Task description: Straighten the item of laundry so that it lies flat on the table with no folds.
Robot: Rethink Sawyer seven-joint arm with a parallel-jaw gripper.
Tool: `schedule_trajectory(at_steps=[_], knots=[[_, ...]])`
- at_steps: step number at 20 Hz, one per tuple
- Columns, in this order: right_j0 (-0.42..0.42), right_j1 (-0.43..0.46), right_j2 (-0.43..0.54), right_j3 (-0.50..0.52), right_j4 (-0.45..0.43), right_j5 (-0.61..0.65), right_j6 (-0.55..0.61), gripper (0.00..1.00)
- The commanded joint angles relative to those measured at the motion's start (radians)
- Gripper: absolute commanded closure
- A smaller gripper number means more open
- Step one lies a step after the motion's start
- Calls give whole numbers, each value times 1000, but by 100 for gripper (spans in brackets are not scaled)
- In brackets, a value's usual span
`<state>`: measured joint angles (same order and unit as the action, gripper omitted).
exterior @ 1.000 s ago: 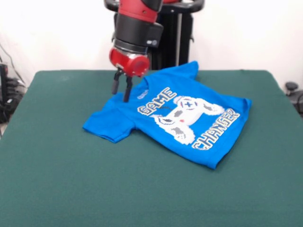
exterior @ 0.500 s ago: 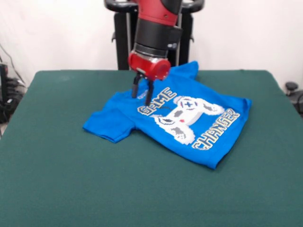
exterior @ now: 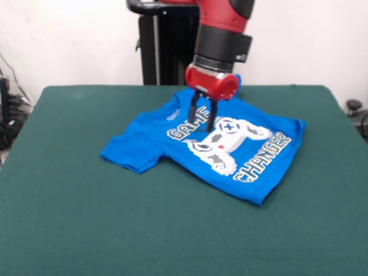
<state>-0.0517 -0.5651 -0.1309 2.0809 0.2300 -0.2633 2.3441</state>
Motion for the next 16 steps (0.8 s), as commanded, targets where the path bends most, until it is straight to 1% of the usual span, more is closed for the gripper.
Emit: schedule_trajectory(at_steps=[1,13,16], knots=[[69,66,121,51,122,4,299,0],[123,106,186,66,190,-60,346,0],[157,113,182,66,224,-63,345,0]])
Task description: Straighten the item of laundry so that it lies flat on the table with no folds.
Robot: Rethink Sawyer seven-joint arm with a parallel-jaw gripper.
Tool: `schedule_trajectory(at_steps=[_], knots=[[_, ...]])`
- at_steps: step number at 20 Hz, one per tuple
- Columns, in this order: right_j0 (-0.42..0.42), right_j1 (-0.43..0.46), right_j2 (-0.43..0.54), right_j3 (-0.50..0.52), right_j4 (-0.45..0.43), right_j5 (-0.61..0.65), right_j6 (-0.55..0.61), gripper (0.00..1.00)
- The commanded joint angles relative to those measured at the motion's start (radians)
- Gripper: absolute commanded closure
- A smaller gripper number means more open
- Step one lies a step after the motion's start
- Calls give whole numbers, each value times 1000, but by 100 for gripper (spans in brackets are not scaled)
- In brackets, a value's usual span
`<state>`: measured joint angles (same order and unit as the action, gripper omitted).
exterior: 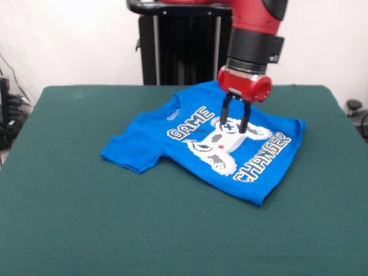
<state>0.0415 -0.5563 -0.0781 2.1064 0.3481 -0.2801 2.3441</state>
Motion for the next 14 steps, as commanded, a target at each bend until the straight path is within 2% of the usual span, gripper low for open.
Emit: schedule_trajectory(at_steps=[1,5,14], knots=[[70,101,122,44,110,-42,334,0],[118,113,126,46,146,-49,335,0],[121,176,195,50,110,-111,368,0]])
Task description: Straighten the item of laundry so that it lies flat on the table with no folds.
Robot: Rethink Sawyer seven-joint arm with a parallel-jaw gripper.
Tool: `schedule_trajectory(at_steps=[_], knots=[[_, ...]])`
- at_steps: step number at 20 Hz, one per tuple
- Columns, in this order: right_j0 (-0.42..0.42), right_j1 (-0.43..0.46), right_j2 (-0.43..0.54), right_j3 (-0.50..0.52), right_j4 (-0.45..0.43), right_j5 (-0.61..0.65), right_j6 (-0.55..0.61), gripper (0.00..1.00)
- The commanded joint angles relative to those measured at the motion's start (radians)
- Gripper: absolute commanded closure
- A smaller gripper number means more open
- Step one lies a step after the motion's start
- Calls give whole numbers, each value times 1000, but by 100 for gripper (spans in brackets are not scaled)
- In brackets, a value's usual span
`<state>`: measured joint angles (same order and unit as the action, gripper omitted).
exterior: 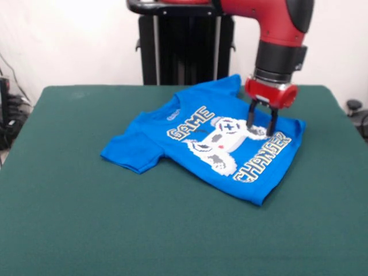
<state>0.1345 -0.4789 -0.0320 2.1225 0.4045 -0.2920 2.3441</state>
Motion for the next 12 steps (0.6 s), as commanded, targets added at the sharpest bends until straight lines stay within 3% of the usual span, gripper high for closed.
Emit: schedule_trajectory(at_steps=[1,12], knots=[[31,101,152,39,55,-105,373,0],[24,111,210,76,63,-154,389,0]])
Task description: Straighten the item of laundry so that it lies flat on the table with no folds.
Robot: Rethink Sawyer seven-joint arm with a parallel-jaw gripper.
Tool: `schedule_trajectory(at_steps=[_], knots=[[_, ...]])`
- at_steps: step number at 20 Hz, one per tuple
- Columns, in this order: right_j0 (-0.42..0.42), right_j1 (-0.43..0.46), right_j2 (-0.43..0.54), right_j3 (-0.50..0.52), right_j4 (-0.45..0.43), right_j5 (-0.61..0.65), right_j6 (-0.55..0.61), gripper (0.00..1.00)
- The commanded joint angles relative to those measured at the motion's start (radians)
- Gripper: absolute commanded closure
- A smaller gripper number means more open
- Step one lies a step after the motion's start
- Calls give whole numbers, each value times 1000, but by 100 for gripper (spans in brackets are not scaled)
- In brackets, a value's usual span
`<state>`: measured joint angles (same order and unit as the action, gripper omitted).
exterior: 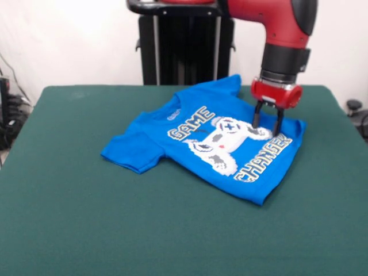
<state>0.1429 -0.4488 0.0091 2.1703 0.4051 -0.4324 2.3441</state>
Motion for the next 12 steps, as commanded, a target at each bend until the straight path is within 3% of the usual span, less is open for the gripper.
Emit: schedule_trajectory(at_steps=[1,12], knots=[[6,77,175,34,56,-16,387,0],[14,12,161,71,64,-31,368,0]])
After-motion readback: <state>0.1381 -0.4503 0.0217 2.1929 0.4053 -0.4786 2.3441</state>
